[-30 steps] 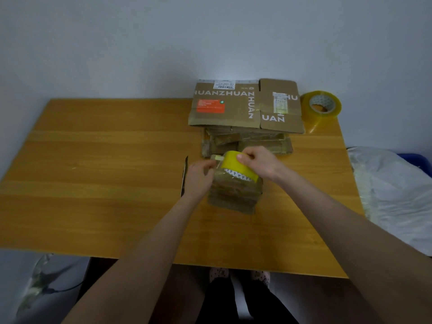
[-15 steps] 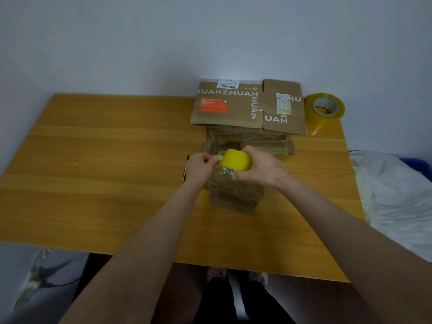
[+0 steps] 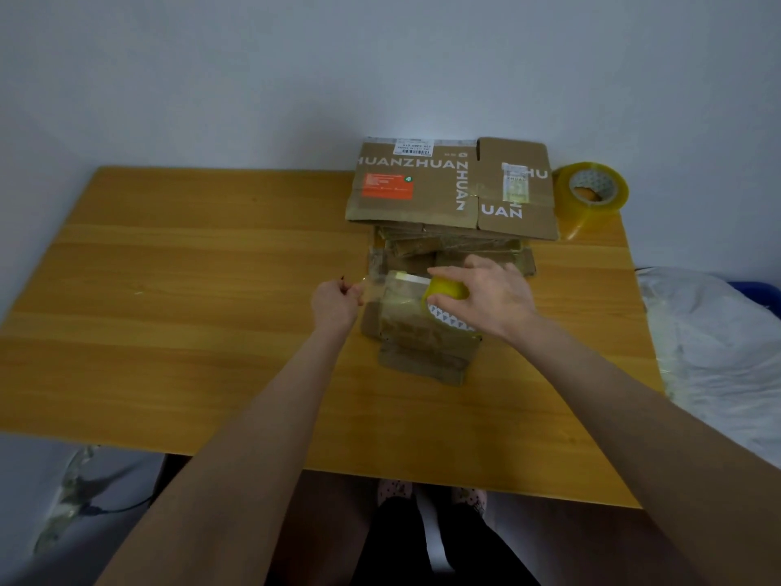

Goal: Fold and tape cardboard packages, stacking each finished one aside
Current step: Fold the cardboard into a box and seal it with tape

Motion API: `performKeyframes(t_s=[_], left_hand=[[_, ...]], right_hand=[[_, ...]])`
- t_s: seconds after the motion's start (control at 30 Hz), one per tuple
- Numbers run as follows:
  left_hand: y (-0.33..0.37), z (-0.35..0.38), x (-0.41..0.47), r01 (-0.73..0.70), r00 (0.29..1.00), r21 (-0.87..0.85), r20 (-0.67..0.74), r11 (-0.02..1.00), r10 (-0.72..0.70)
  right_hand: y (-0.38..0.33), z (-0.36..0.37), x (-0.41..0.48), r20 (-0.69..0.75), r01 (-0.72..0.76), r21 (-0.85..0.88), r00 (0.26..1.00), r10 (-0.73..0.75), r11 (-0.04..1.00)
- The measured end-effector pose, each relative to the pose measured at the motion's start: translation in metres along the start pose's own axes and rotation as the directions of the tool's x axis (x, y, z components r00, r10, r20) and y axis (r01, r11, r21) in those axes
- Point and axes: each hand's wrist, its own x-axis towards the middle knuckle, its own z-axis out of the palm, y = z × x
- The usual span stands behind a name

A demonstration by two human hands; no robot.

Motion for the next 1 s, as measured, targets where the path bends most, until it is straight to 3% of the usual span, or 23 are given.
performKeyframes(t_s=[0.23,0.4,0.57,0.67,0.7,0.77,0.83,0.87,0.93,1.0], left_hand=[[0.0,0.009,0.006,0.073,0.997,-0.011,0.003,0.997,-0.073],[-0.01,0.023,0.007,0.09,0.995,0.099,0.03,0.991,-0.093],[-0.007,0.034,0.0,-0.036,0.997,0.183,0.073,0.983,0.023],[-0.009,0.03,-0.003,-0.027,0.995,0.186,0.102,0.982,0.008],[-0.011,0.027,-0.005,-0.068,0.996,0.21,0.069,0.975,0.055],[-0.013,0.024,-0.015,-0.314,0.945,0.249,-0.009,0.916,0.326],[-0.015,0.033,-0.03,-0.61,0.783,0.258,0.056,0.749,0.619],[-0.016,0.041,-0.037,-0.694,0.715,0.259,0.131,0.672,0.687],[-0.019,0.052,-0.047,-0.739,0.673,0.296,0.272,0.606,0.688],[-0.018,0.056,-0.047,-0.714,0.7,0.356,0.329,0.603,0.634]], right_hand=[[-0.01,0.0,0.008,-0.014,-0.019,-0.02,1.0,0.018,1.0],[-0.019,0.012,0.003,-0.001,-0.029,-0.044,1.0,0.029,0.999],[-0.027,0.011,0.005,-0.015,-0.041,-0.066,0.999,0.04,0.997],[-0.028,0.011,0.005,-0.009,-0.043,-0.089,0.999,0.043,0.995],[-0.029,0.011,0.006,-0.01,-0.045,-0.094,0.999,0.044,0.995],[-0.03,0.01,0.007,-0.01,-0.05,-0.098,0.999,0.049,0.994],[-0.032,0.011,0.009,-0.013,-0.057,-0.092,0.998,0.056,0.994],[-0.033,0.012,0.01,-0.012,-0.061,-0.083,0.998,0.06,0.995],[-0.03,0.011,0.008,0.005,-0.064,-0.043,0.998,0.065,0.997],[-0.02,0.009,0.004,0.041,-0.091,0.082,0.995,0.087,0.992]])
